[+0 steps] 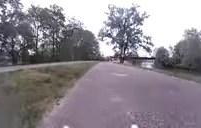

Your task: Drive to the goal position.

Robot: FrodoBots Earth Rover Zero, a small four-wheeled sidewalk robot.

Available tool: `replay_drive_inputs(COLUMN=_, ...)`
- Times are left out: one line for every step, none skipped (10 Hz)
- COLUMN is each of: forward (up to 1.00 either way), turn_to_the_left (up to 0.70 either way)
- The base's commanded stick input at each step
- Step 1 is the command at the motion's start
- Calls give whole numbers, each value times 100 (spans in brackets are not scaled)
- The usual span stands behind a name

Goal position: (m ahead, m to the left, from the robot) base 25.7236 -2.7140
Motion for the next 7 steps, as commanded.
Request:
replay_drive_inputs(forward=100, turn_to_the_left=0)
replay_drive_inputs(forward=100, turn_to_the_left=0)
replay_drive_inputs(forward=100, turn_to_the_left=0)
replay_drive_inputs(forward=100, turn_to_the_left=0)
replay_drive_inputs(forward=100, turn_to_the_left=0)
replay_drive_inputs(forward=100, turn_to_the_left=0)
replay_drive_inputs(forward=100, turn_to_the_left=0)
